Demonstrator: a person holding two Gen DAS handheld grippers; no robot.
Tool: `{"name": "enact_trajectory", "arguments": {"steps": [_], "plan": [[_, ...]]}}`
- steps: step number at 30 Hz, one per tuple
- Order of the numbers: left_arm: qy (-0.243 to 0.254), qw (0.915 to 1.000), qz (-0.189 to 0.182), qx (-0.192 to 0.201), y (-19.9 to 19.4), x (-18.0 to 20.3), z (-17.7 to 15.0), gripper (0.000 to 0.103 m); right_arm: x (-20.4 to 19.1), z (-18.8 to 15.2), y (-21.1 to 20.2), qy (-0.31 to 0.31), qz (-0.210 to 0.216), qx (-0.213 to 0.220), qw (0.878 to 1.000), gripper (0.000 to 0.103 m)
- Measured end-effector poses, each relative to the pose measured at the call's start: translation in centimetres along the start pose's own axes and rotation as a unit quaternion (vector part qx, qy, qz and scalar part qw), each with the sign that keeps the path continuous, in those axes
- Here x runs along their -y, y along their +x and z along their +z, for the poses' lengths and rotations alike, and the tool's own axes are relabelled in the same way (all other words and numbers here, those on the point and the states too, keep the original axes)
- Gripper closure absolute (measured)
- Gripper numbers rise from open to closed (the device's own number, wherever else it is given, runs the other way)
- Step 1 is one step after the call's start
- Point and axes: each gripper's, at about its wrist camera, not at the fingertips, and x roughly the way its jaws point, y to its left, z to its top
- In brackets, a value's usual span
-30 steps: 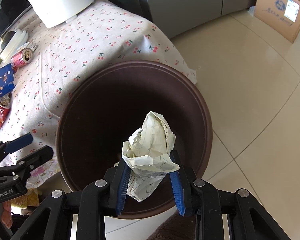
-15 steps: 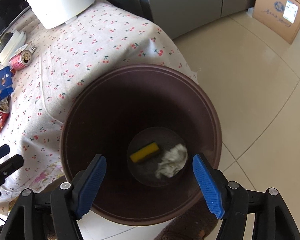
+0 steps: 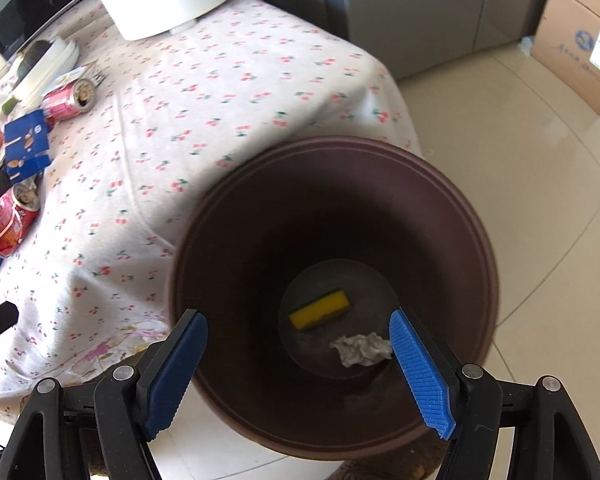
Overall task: Collect trash
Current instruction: 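Open the right tool over the bin while the left tool releases the sponge, then grasp the blue-and-white carton with the left tool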
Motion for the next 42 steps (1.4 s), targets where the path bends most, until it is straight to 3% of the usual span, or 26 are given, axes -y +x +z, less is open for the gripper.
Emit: {"name": "enact_trajectory", "arguments": {"steps": [7,16,23,32,34,37,39,42], "plan": [[-0.09,0.9955,0.027,0.006,-1.4,-6.9,0.9,0.015,-4.3,1.0,0.4,-0.035,0.011,0.002,0.999,0.023],[-0.219,0.9741,0.058,0.007,-1.2,-15.6,2.6,0.015,-10.0,2.8,1.4,-0.073,0.025,0.002,0.997,0.021],[-0.249,0.9663,0.066,0.005,1.1,-17.8,5.3,0.015,-13.2,4.3,2.7,-0.101,0.019,0.002,0.995,0.021],[-0.3,0.9491,0.097,-0.01,4.9,-19.4,6.7,0.015,-14.2,5.7,4.5,-0.115,-0.002,-0.002,0.993,0.021],[-0.297,0.9493,0.103,-0.005,5.0,-19.3,6.7,0.016,-14.1,5.8,4.8,-0.112,-0.002,-0.006,0.994,0.021],[-0.278,0.9551,0.103,-0.004,4.7,-19.0,6.6,0.031,-14.1,5.8,4.8,-0.109,-0.005,-0.007,0.994,0.021],[-0.264,0.9606,0.087,-0.004,4.3,-19.0,6.4,0.042,-14.4,5.8,4.8,-0.108,-0.004,-0.007,0.994,0.021],[-0.251,0.9654,0.072,-0.007,3.2,-19.5,5.3,0.046,-15.2,5.8,4.8,-0.109,0.001,-0.006,0.994,0.021]]}}
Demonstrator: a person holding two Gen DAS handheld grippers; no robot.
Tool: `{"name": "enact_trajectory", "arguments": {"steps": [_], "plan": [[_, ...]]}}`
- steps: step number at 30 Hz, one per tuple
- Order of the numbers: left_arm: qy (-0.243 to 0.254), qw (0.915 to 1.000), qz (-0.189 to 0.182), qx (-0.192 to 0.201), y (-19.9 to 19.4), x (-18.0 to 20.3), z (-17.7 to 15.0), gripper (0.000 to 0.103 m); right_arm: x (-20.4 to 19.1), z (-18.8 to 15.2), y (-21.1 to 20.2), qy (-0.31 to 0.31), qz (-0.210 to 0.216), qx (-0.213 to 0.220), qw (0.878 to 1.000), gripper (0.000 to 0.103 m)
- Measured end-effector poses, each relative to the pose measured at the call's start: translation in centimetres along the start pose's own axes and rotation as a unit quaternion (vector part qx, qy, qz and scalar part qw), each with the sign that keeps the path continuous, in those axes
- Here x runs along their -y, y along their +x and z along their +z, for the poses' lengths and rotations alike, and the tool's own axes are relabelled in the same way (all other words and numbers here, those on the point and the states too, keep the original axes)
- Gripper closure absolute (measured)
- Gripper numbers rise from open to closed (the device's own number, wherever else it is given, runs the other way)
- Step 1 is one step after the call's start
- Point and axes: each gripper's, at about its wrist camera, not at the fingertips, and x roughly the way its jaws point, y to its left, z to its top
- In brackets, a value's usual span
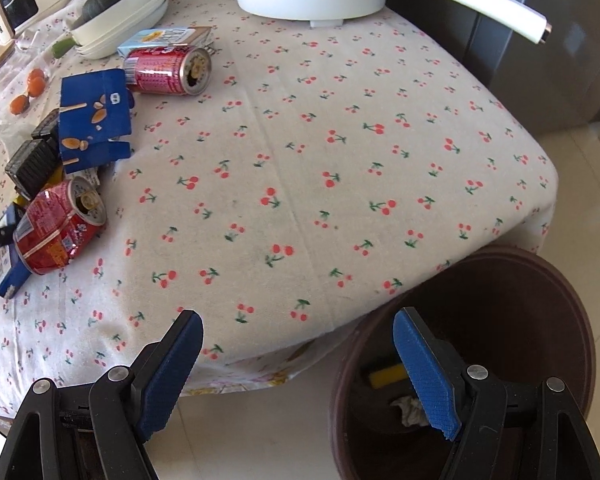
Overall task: Collect trash
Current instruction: 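Grasp the blue-and-white carton with the left tool, then grasp the dented red drink can with the right tool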
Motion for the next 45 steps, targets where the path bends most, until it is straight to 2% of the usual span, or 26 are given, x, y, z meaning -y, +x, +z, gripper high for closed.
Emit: {"name": "enact_trajectory", "arguments": {"steps": [13,21,31,40,41,42,43,45], "plan": [[0.062,0.9978,-0.011,0.018,-5.2,-6.4,-2.2,0.046,-11.7,0.9,2.6,-0.094,0.068,0.002,0.993,0.02],[0.078,0.9964,-0.027,0.015,-6.0,-7.5,-2.7,0.046,-17.5,2.1,5.5,-0.143,0.081,0.013,0.986,0.019],[0.089,0.9955,-0.03,0.011,-6.2,-7.7,-3.1,0.046,-19.3,2.9,8.3,-0.162,0.06,0.025,0.985,0.019],[0.082,0.9957,-0.043,0.008,-6.5,-7.2,-3.4,0.046,-19.3,2.6,7.4,-0.165,0.06,0.029,0.984,0.023],[0.083,0.9955,-0.044,0.009,-6.6,-7.0,-3.5,0.046,-19.2,2.5,7.1,-0.165,0.061,0.029,0.984,0.032],[0.085,0.9953,-0.044,0.01,-6.6,-6.9,-3.6,0.046,-19.1,2.4,6.8,-0.166,0.068,0.026,0.983,0.068],[0.088,0.9951,-0.044,0.011,-6.7,-6.7,-3.6,0.046,-18.9,2.4,6.6,-0.163,0.079,0.016,0.983,0.076],[0.09,0.9949,-0.045,0.012,-6.7,-6.4,-3.7,0.046,-18.4,2.3,6.1,-0.151,0.095,0.011,0.984,0.078]]}}
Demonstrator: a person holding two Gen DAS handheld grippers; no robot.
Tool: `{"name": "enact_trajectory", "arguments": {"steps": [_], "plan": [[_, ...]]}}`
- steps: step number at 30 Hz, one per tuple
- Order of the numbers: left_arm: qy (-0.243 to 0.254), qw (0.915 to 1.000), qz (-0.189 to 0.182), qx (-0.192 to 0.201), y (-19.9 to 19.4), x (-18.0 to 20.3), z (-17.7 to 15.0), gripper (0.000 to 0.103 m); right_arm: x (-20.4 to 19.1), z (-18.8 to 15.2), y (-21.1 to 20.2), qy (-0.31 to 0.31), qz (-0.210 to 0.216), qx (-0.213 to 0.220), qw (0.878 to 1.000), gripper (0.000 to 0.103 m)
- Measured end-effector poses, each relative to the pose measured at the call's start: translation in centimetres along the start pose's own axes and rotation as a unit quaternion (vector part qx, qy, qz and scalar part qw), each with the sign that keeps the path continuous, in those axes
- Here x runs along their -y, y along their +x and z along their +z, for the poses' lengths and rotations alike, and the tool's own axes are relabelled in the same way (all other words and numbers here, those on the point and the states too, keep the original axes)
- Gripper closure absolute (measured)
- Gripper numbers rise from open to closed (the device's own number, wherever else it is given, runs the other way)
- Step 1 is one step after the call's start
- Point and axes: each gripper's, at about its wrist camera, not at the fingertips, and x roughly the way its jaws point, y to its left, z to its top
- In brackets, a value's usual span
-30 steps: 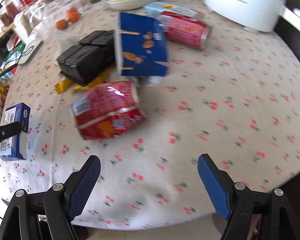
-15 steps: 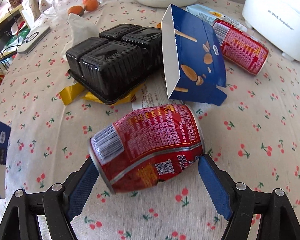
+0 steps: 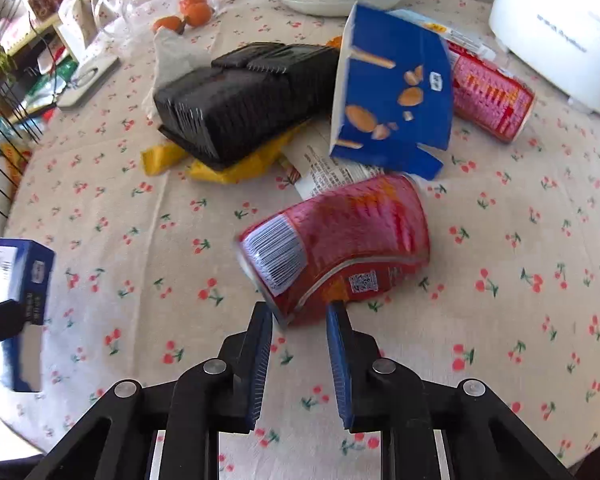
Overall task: Collect trash
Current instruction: 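Grasp the dented red drink can with the right tool, then carry the red can and blue carton in both tools over the bin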
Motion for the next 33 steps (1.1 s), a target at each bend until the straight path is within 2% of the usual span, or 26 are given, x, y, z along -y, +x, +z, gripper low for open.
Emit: {"name": "enact_trajectory", "arguments": {"steps": [4,5,7,8,9,10,14,17,21,28,31,33], "plan": [[-0.003,1.0,-0.004,0.0,-0.1,0.2,0.1,0.046,0.7,-0.9,-0.6,0.0,-0.009,-0.007,1.0,0.078],[-0.005,1.0,-0.004,0.002,-0.2,0.2,0.2,0.046,1.0,-1.1,-0.7,0.006,-0.005,-0.011,1.0,0.074],[-0.011,0.9999,-0.004,0.006,-0.4,-0.1,0.3,0.046,1.7,-1.4,-0.9,0.025,0.006,-0.021,0.999,0.055],[-0.014,0.9999,-0.004,0.008,-0.5,-0.2,0.4,0.046,2.1,-1.5,-1.1,0.037,0.009,-0.02,0.999,0.037],[-0.017,0.9998,-0.004,0.009,-0.5,-0.4,0.5,0.046,2.5,-1.5,-1.4,0.053,0.013,-0.015,0.998,0.028],[-0.019,0.9998,-0.004,0.01,-0.5,-0.6,0.6,0.046,2.7,-1.4,-1.7,0.067,0.019,-0.009,0.998,0.026],[-0.023,0.9997,0.001,0.007,-0.3,-1.1,0.6,0.046,3.3,-0.6,-2.3,0.132,0.065,0.01,0.989,0.023],[-0.025,0.9997,0.002,0.006,-0.2,-1.2,0.6,0.046,2.7,0.1,-1.7,0.161,0.074,0.014,0.984,0.022],[-0.029,0.9995,0.001,0.007,-0.3,-1.5,0.7,0.046,2.2,1.2,-0.2,0.193,0.056,0.025,0.979,0.022],[-0.025,0.9996,0.015,0.004,0.2,-1.9,0.9,0.046,2.4,2.4,2.7,0.223,-0.01,0.023,0.974,0.022],[-0.024,0.9996,0.014,0.004,0.2,-1.8,1.0,0.046,3.5,1.7,3.0,0.234,-0.012,0.018,0.972,0.033],[-0.022,0.9997,0.011,0.004,0.1,-1.5,0.9,0.046,4.2,1.6,2.5,0.237,-0.004,0.018,0.971,0.048]]}}
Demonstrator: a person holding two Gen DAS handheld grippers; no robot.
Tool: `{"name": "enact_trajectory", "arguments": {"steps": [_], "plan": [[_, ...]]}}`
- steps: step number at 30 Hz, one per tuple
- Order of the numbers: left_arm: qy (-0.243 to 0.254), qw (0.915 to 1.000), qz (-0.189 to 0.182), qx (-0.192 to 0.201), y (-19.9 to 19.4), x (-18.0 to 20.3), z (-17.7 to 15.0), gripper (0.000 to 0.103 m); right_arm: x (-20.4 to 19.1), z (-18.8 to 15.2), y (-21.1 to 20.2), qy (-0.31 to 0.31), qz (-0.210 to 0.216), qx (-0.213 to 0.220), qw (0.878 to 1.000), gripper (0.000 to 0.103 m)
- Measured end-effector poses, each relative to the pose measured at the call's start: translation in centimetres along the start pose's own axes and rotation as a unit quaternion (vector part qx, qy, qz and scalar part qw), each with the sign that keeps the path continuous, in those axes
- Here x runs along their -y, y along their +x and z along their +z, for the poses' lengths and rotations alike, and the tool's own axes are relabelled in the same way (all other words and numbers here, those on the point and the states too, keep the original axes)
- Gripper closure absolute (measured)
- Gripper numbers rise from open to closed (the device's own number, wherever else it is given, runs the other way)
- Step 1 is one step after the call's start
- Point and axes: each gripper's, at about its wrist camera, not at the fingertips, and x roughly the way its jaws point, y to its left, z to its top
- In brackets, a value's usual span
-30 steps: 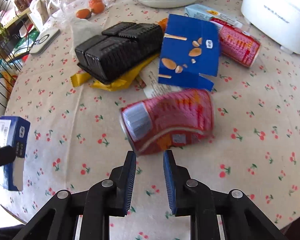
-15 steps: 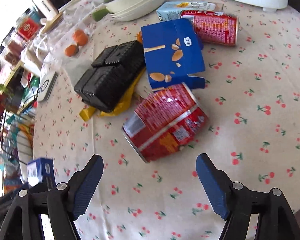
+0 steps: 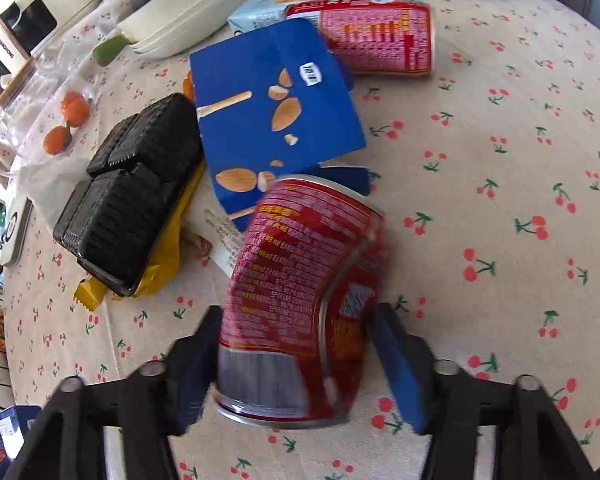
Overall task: Collect trash
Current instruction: 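Carry the red can and blue carton in both tools over the bin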
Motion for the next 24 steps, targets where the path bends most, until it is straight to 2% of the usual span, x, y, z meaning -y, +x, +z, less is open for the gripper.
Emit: {"name": "enact_trajectory", "arguments": {"steps": [1,3,8,13,24], "plan": [[0.001,1.0,-0.002,0.0,-0.1,0.2,-0.1,0.046,0.4,0.0,-0.4,0.001,0.009,0.0,1.0,0.051],[0.006,1.0,-0.007,0.0,-0.1,0.8,-0.2,0.046,0.7,0.1,-1.7,-0.01,0.015,0.005,1.0,0.062],[0.015,0.9997,-0.02,-0.002,-0.2,2.5,-0.7,0.046,2.2,-0.8,-3.7,-0.033,0.01,-0.003,0.999,0.063],[0.022,0.9991,-0.036,-0.006,-0.3,4.3,-1.2,0.046,4.4,-1.6,-5.6,-0.024,0.021,-0.007,0.999,0.063],[0.062,0.9965,-0.055,-0.01,0.0,10.2,-2.0,0.046,8.9,-2.3,-10.4,-0.025,0.016,0.011,1.0,0.063]]}}
